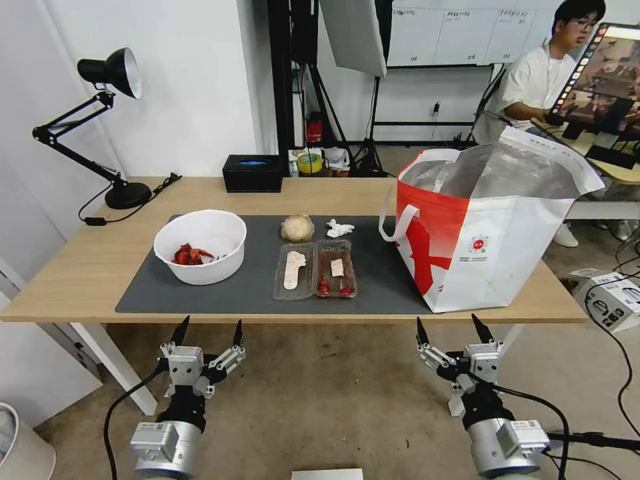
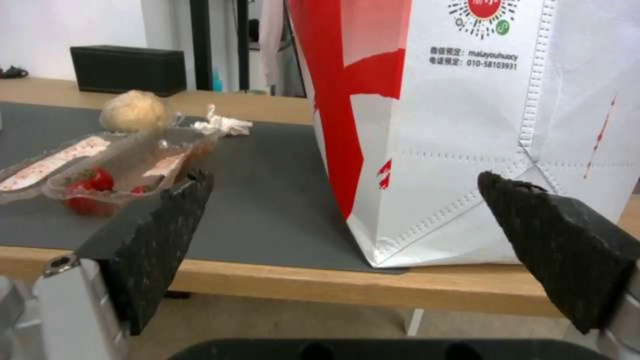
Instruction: Pick up the trash from the table and place it into the takeout bag.
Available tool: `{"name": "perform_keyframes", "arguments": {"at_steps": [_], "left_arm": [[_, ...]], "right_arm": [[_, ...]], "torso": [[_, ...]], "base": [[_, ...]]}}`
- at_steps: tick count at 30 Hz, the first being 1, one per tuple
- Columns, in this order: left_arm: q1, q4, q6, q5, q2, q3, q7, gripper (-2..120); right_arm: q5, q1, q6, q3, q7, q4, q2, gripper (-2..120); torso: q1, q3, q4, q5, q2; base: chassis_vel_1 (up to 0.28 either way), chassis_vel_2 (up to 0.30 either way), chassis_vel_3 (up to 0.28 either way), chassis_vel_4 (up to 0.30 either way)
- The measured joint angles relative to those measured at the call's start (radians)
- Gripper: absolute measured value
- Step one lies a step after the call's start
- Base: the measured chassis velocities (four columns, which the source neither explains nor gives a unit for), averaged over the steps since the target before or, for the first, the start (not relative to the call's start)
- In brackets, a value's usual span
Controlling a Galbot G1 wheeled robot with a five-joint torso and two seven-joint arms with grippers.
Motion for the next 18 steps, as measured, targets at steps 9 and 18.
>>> {"name": "perform_keyframes", "arguments": {"at_steps": [9, 18], "left_arm": [[0.000, 0.000, 0.000, 0.000, 0.000, 0.000, 0.000, 100], [0.000, 0.000, 0.000, 0.000, 0.000, 0.000, 0.000, 100]], "right_arm": [[0.000, 0.000, 0.000, 0.000, 0.000, 0.000, 0.000, 100], [0.000, 0.000, 0.000, 0.000, 0.000, 0.000, 0.000, 100]], "torso": [[0.000, 0.000, 0.0000, 0.0000, 0.000], [0.000, 0.000, 0.0000, 0.0000, 0.000]], "base": [[0.000, 0.000, 0.000, 0.000], [0.000, 0.000, 0.000, 0.000]]}}
